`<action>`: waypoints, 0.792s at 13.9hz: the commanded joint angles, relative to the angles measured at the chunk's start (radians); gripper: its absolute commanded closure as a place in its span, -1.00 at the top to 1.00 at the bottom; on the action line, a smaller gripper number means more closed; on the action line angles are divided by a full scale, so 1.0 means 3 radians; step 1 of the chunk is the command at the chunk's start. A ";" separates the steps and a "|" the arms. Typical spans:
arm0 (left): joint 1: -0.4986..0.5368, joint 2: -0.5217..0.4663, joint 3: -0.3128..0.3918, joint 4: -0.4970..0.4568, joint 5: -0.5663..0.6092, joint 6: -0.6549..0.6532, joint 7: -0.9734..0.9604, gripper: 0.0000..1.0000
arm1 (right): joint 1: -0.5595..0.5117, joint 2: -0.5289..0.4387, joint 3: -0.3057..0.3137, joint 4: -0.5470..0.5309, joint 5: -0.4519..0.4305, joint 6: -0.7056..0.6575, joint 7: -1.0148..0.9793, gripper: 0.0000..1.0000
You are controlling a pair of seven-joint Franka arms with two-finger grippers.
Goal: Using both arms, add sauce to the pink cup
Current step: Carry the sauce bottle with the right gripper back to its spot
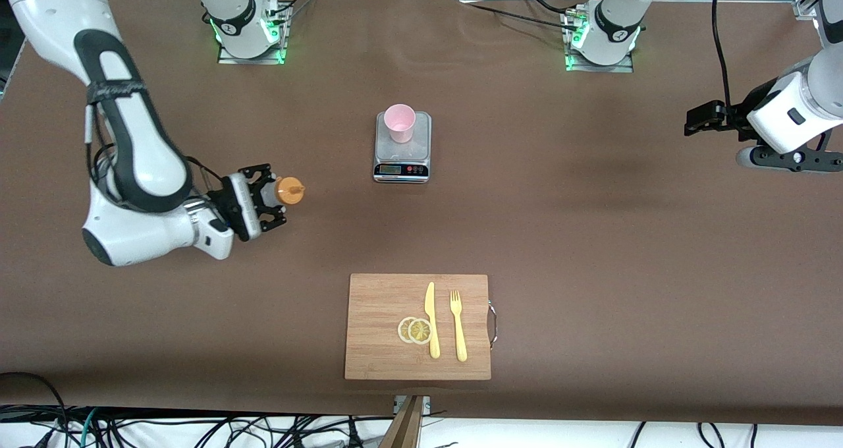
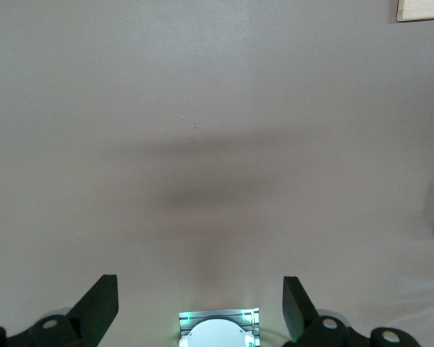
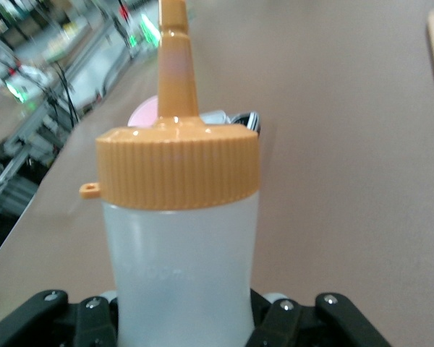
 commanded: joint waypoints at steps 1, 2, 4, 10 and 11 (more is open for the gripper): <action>0.0033 0.0045 -0.0030 0.0094 0.0029 -0.0034 0.0074 1.00 | -0.0180 0.0217 -0.0208 -0.0116 0.0580 -0.0278 -0.0804 -1.00; 0.0033 0.0045 -0.0030 0.0094 0.0029 -0.0034 0.0074 1.00 | -0.0231 0.0263 -0.0249 -0.0197 0.0653 -0.0284 -0.1085 -1.00; 0.0033 0.0045 -0.0030 0.0099 0.0029 -0.0034 0.0074 1.00 | -0.0333 0.0320 -0.0316 -0.0269 0.0704 -0.0345 -0.1541 -1.00; 0.0038 0.0045 -0.0030 0.0099 0.0029 -0.0034 0.0074 1.00 | -0.0441 0.0595 -0.0653 -0.0275 0.0709 -0.0759 -0.2564 -1.00; 0.0033 0.0045 -0.0030 0.0099 0.0029 -0.0034 0.0074 1.00 | -0.0466 0.0672 -0.0669 -0.0280 0.0710 -0.0856 -0.2657 -1.00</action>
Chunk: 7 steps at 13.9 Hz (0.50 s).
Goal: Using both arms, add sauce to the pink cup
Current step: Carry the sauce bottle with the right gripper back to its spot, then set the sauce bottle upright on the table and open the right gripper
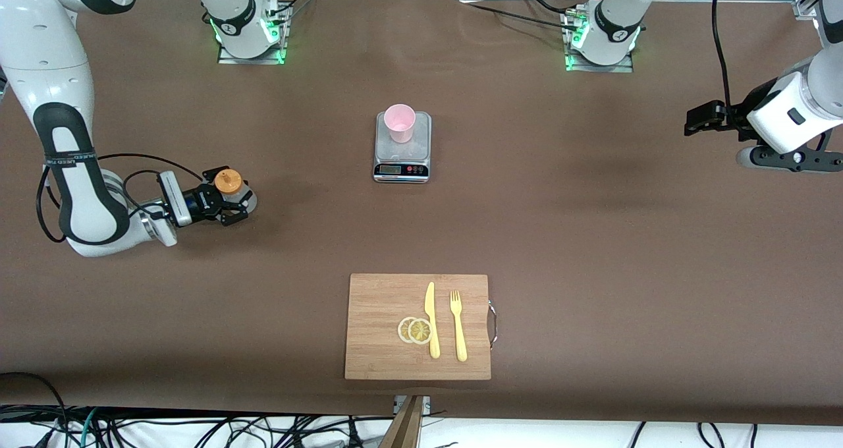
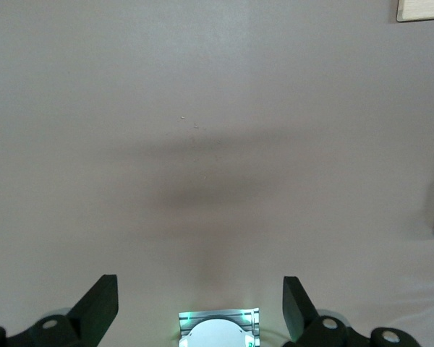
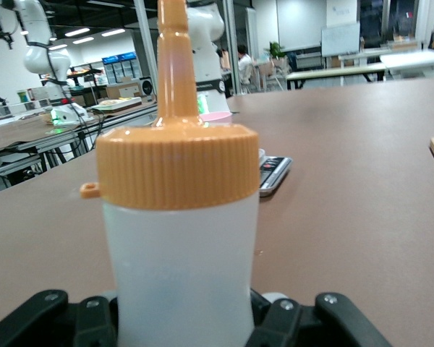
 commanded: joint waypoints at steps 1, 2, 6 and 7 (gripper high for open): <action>0.0032 0.0045 -0.0030 0.0098 0.0029 -0.0034 0.0074 1.00 | -0.0120 0.0144 -0.0033 -0.0020 0.0082 -0.0225 -0.0299 -1.00; 0.0032 0.0045 -0.0030 0.0098 0.0029 -0.0034 0.0074 1.00 | -0.0130 0.0165 -0.0043 -0.0020 0.0082 -0.0225 -0.0345 -1.00; 0.0027 0.0045 -0.0030 0.0098 0.0029 -0.0034 0.0074 1.00 | -0.0140 0.0257 -0.0084 -0.0015 0.0082 -0.0230 -0.0366 -0.45; 0.0027 0.0045 -0.0030 0.0098 0.0029 -0.0034 0.0074 1.00 | -0.0135 0.0257 -0.0084 -0.0009 0.0082 -0.0235 -0.0356 0.78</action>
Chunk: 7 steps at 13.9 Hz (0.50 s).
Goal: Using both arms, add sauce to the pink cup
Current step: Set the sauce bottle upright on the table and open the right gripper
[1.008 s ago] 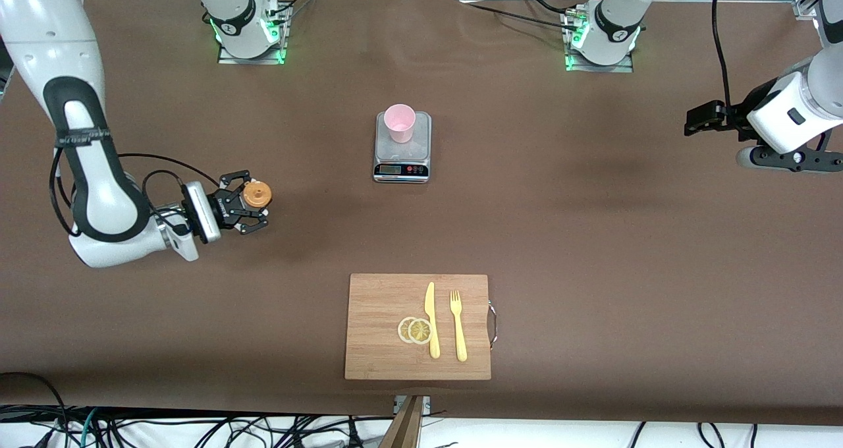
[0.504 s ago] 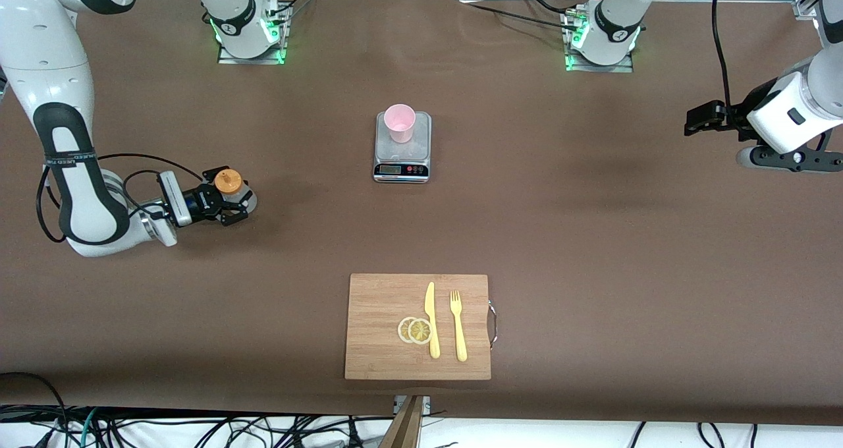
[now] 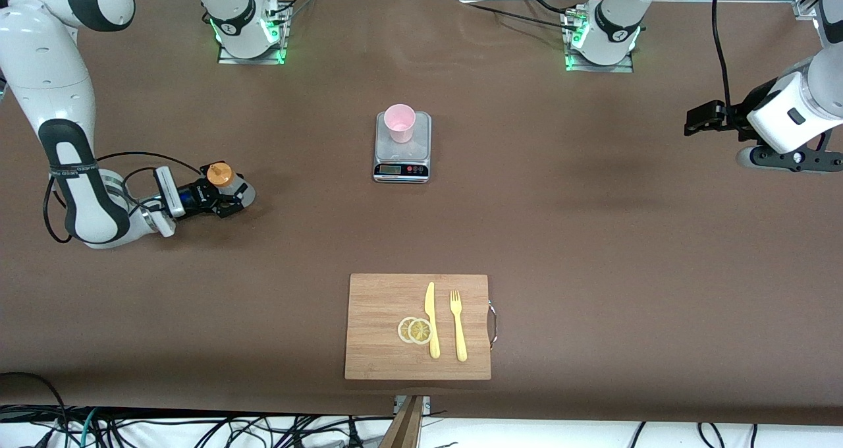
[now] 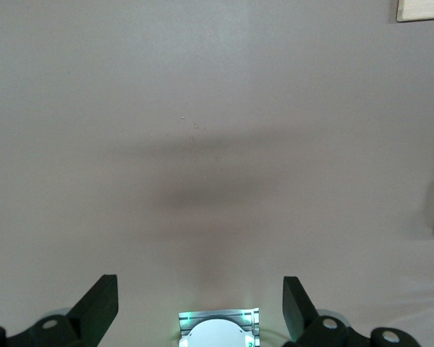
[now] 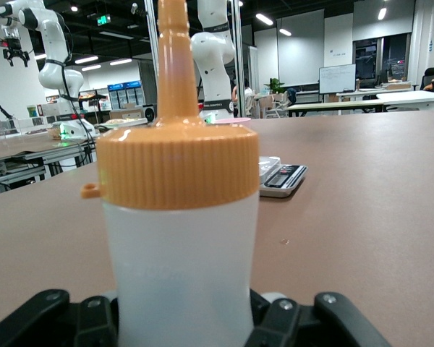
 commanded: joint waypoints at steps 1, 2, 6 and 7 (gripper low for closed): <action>0.0027 0.0045 -0.0029 0.0098 0.0029 -0.0034 0.0074 1.00 | -0.0012 0.0001 -0.0010 0.0008 0.0053 -0.0077 -0.0002 1.00; 0.0027 0.0045 -0.0029 0.0098 0.0029 -0.0034 0.0074 1.00 | -0.0012 0.0001 -0.0010 0.0018 0.0038 -0.0077 0.0008 1.00; 0.0027 0.0045 -0.0029 0.0098 0.0029 -0.0034 0.0074 1.00 | -0.0007 -0.0009 -0.0091 0.0034 -0.0013 -0.0082 0.0024 1.00; 0.0027 0.0045 -0.0029 0.0098 0.0029 -0.0034 0.0074 1.00 | -0.0007 -0.0019 -0.0107 0.0044 -0.0039 -0.0118 0.0029 1.00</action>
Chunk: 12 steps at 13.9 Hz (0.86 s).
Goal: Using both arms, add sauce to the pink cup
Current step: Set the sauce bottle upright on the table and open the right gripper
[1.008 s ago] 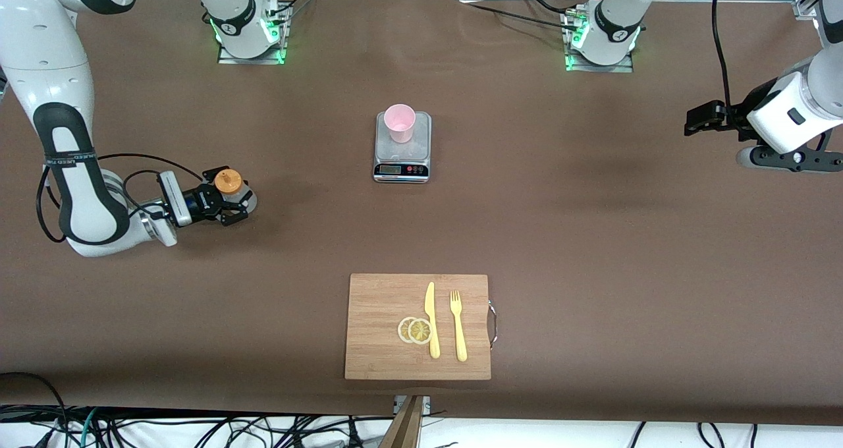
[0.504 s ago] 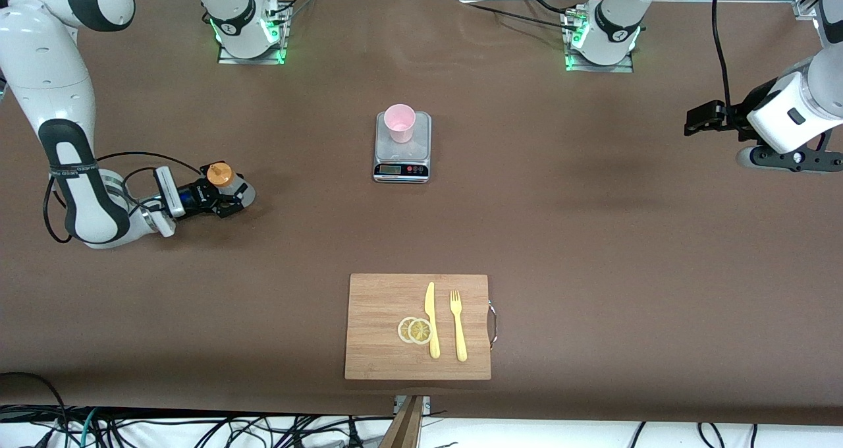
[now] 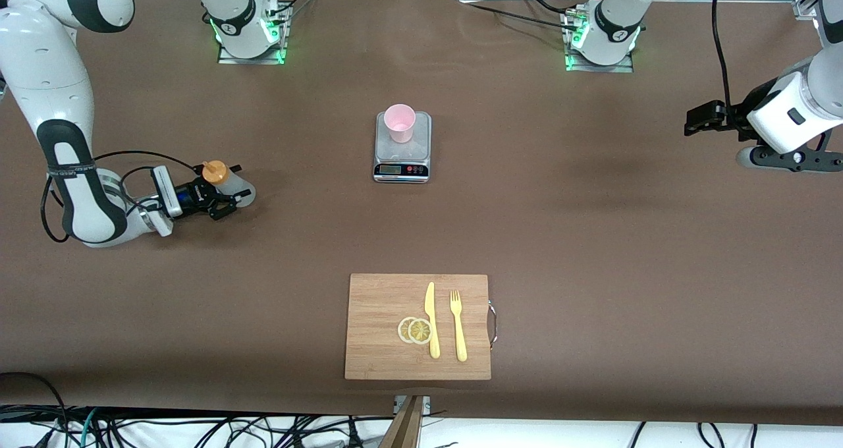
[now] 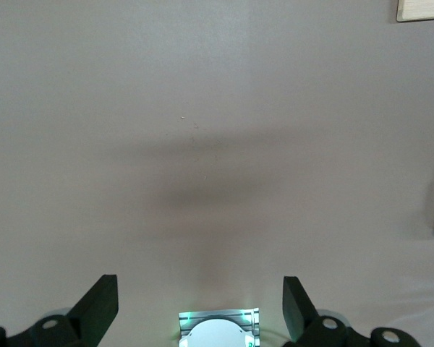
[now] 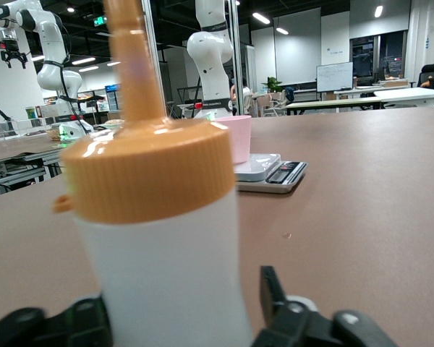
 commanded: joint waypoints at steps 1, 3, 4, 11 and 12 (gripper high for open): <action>0.0027 0.0045 -0.0029 0.0098 0.0029 -0.0034 0.0073 1.00 | -0.0007 -0.0020 -0.0051 0.0080 -0.0094 -0.0120 0.0026 1.00; 0.0027 0.0045 -0.0029 0.0098 0.0024 -0.0034 0.0073 1.00 | -0.0012 -0.0025 -0.0117 0.0091 -0.0155 -0.0131 0.0031 1.00; 0.0027 0.0045 -0.0029 0.0098 0.0029 -0.0034 0.0073 1.00 | -0.0012 -0.0025 -0.0178 0.0091 -0.0181 -0.0136 0.0026 1.00; 0.0027 0.0045 -0.0029 0.0098 0.0029 -0.0034 0.0073 1.00 | -0.0068 -0.0137 -0.0240 0.0484 -0.0651 -0.0136 0.0209 1.00; 0.0027 0.0045 -0.0029 0.0098 0.0029 -0.0034 0.0073 1.00 | -0.0068 -0.0183 -0.0240 0.0535 -0.0748 -0.0136 0.0321 1.00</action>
